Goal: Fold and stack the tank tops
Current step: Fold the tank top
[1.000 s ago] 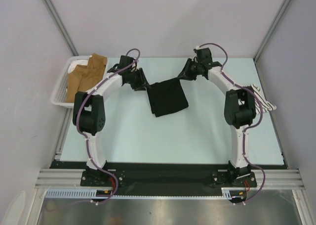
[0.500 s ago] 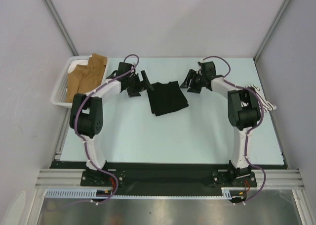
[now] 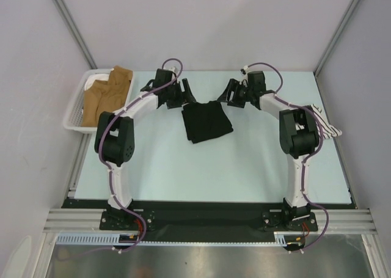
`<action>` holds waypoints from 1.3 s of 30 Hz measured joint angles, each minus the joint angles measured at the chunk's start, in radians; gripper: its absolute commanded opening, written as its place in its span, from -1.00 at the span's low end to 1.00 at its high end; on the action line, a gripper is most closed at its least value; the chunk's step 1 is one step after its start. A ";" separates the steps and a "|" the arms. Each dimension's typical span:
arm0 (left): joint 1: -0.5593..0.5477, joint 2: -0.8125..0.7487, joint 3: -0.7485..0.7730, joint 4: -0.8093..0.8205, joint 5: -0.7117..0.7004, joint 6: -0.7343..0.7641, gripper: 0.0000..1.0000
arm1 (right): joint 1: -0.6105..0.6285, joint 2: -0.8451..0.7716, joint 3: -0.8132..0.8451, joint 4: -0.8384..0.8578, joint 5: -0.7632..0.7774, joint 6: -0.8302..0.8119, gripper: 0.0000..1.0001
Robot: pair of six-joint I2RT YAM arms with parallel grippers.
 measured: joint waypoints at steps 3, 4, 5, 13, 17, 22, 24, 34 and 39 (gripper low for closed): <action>0.003 0.032 0.000 -0.010 -0.020 0.006 0.36 | 0.000 0.072 0.066 0.000 0.000 -0.003 0.30; 0.003 0.040 0.000 -0.011 -0.020 0.008 0.34 | 0.000 0.094 0.087 -0.001 -0.001 -0.003 0.29; 0.004 0.050 0.000 -0.011 -0.023 0.009 0.34 | 0.000 0.114 0.108 -0.003 -0.003 -0.003 0.26; 0.006 0.082 0.000 -0.016 -0.036 0.009 0.29 | -0.001 0.201 0.193 0.004 -0.035 0.011 0.08; 0.014 0.089 0.000 -0.013 -0.039 0.010 0.23 | 0.000 0.231 0.209 0.018 -0.058 0.029 -0.01; 0.028 0.117 0.000 -0.014 -0.047 0.010 0.23 | 0.003 0.252 0.225 0.023 -0.079 0.047 -0.22; 0.031 0.127 0.000 -0.015 -0.048 0.009 0.21 | 0.006 0.257 0.234 0.026 -0.084 0.050 -0.34; 0.032 0.190 0.075 -0.035 -0.055 0.023 -1.00 | 0.011 0.261 0.251 0.059 -0.107 0.077 -1.00; 0.033 0.197 0.098 -0.035 -0.058 0.035 -0.99 | 0.011 0.262 0.251 0.077 -0.115 0.089 -1.00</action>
